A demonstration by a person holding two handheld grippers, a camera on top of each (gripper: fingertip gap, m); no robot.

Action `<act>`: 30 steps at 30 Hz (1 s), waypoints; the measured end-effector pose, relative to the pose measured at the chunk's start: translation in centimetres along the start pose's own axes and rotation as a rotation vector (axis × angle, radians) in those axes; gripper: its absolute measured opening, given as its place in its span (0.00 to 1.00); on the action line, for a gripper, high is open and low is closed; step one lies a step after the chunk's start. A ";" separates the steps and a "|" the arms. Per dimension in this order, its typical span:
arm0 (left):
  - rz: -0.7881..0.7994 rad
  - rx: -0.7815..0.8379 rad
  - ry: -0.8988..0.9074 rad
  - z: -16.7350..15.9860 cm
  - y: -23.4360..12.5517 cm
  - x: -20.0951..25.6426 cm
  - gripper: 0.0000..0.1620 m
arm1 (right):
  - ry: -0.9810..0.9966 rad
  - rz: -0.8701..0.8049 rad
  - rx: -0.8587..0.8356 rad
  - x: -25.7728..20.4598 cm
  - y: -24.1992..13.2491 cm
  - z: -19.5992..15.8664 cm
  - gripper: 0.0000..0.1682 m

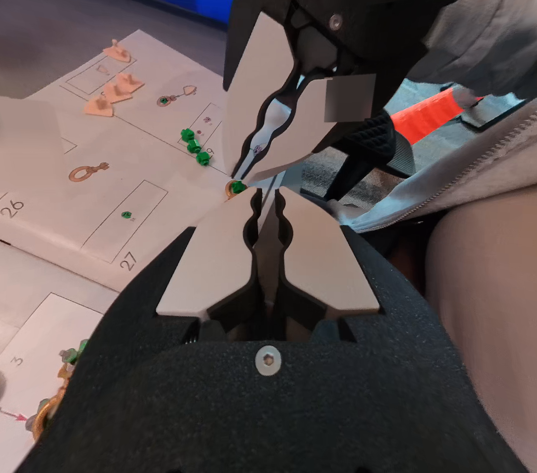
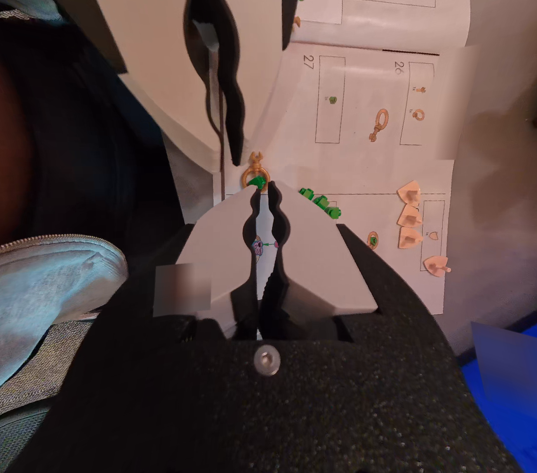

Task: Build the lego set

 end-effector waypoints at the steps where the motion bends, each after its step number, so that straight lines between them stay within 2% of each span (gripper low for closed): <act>1: 0.017 -0.022 0.008 -0.2 0.3 -0.2 0.05 | 0.000 0.002 0.003 0.0 0.1 -0.1 0.03; 9: 0.080 -0.147 0.018 -0.9 2.1 -0.8 0.02 | 0.024 0.041 0.077 -0.4 -0.2 0.2 0.02; 17: 0.081 -0.141 -0.013 -0.9 2.1 -0.8 0.01 | 0.064 0.088 0.135 0.1 -1.6 -0.2 0.03; 21: 0.071 -0.138 -0.023 -0.9 2.1 -0.8 0.02 | 0.118 0.133 0.158 0.2 -0.7 -0.8 0.03; 24: 0.065 -0.133 -0.026 -0.8 2.1 -0.7 0.02 | 0.100 0.134 0.184 0.2 -0.5 -0.5 0.03; 30: 0.058 -0.086 -0.044 -0.3 0.7 -0.8 0.04 | -0.012 0.113 0.129 0.3 -1.0 -0.6 0.02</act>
Point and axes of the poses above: each gripper's, where its closed fingertips meet, y out along the fingers, z out of its top, x = y × z across the jaws, the point moved 2 cm from there along -y, back along the fingers, and after that the axes turned 10 degrees about y, right-handed, at the moved point
